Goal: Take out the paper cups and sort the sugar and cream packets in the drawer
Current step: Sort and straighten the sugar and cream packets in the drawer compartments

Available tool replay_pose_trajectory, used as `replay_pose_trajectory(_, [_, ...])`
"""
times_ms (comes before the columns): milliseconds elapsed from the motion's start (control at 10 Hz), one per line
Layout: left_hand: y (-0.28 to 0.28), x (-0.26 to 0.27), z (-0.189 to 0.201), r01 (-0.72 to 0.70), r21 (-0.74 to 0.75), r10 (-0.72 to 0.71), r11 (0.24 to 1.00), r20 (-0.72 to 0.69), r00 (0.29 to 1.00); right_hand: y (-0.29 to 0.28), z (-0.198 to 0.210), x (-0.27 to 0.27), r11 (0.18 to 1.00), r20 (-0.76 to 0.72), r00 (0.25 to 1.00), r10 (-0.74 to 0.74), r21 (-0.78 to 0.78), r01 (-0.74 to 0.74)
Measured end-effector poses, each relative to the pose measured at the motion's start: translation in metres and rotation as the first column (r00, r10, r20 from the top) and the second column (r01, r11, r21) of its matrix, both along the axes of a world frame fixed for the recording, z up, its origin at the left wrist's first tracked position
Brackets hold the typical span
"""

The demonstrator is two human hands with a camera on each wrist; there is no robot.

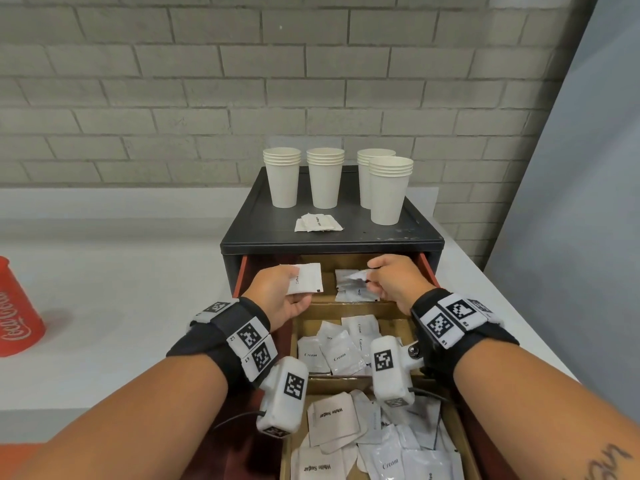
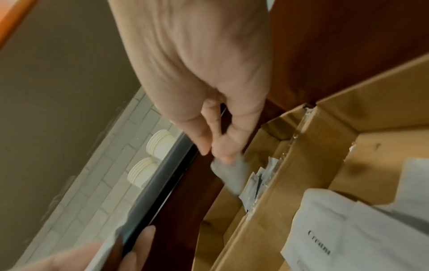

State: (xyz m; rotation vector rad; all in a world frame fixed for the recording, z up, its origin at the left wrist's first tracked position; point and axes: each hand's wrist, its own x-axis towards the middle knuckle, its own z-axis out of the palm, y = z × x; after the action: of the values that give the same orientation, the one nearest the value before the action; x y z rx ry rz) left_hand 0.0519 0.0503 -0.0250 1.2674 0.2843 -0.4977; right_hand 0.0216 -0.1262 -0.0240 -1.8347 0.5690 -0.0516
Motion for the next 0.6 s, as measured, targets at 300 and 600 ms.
replay_pose_trajectory(300, [-0.010, -0.005, -0.002, 0.125, 0.288, -0.174, 0.949, 0.148, 0.974, 0.028, 0.000, 0.004, 0.969, 0.017, 0.969, 0.245, -0.024, -0.245])
replay_pose_trajectory(600, [-0.005, -0.036, 0.013, 0.388, 0.692, -0.634, 0.609, 0.130, 0.762, 0.007, 0.024, -0.010, 0.916, -0.162, 0.965, 0.204, -0.315, -0.247])
